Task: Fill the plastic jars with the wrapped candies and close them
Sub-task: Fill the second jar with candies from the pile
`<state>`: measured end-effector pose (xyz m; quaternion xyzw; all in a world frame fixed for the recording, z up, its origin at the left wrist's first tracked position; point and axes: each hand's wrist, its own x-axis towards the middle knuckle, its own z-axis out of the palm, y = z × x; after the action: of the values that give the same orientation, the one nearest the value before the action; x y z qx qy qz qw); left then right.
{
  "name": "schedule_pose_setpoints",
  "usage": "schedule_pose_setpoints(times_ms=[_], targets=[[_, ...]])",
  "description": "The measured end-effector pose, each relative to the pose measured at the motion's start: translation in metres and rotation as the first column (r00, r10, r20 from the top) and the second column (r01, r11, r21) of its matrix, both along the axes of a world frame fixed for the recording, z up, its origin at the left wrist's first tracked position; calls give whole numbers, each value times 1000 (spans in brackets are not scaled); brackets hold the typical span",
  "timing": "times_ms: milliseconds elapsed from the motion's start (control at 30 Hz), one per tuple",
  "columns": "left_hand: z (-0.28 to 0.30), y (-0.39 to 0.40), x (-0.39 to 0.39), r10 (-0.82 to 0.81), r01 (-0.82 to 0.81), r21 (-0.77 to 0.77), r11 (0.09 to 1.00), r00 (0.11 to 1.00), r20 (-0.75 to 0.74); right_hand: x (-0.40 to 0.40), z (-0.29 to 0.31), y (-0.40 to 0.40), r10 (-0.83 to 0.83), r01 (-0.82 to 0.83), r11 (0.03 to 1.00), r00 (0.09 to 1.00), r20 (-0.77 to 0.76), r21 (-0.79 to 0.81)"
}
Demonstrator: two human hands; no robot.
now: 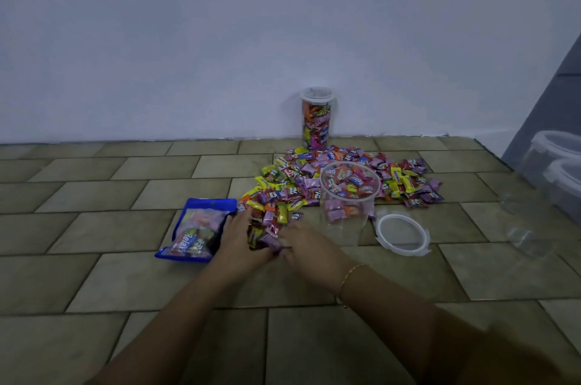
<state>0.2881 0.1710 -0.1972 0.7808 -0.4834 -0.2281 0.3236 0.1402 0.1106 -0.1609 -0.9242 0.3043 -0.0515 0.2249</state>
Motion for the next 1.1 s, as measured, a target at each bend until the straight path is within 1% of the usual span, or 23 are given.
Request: schedule_pose_setpoints(times_ms=[67, 133, 233, 300, 367, 433, 533, 633, 833, 967, 1100], targets=[[-2, 1, 6, -44, 44, 20, 999, 999, -14, 13, -3, -2, -49, 49, 999, 999, 14, -2], [-2, -2, 9, -65, 65, 52, 997, 998, 0, 24, -6, -4, -95, 94, 995, 994, -51, -9], [0, -9, 10, -144, 137, 79, 987, 985, 99, 37, -7, -8, -140, 128, 989, 972, -186, -73], [-2, -16, 12, -201, 182, 135, 974, 968, 147, 43, -9, -14, -135, 117, 989, 958, -254, -85], [-6, -19, 15, -229, 193, 189, 963, 955, 190, 48, -14, -19, -118, 98, 992, 937, -330, -76], [-10, -19, 14, -239, 189, 200, 961, 934, 266, 50, -19, -23, -116, 82, 991, 920, -374, -105], [-15, -15, 11, -222, 187, 135, 973, 917, 332, 51, -24, -23, -111, 54, 984, 930, -351, -170], [-20, -13, 10, -208, 201, 56, 978, 907, 366, 51, -26, -20, -110, 59, 983, 946, -305, -172], [-25, -10, 8, -119, 152, -70, 986, 932, 342, 43, -24, -15, -121, 86, 979, 975, -186, -187], [-22, -6, 4, -66, 121, -140, 983, 936, 345, 32, -14, -8, -130, 95, 976, 976, -173, -198], [-20, -2, 3, -51, 116, -161, 980, 931, 362, 25, -5, -4, -128, 103, 983, 977, -168, -152]])
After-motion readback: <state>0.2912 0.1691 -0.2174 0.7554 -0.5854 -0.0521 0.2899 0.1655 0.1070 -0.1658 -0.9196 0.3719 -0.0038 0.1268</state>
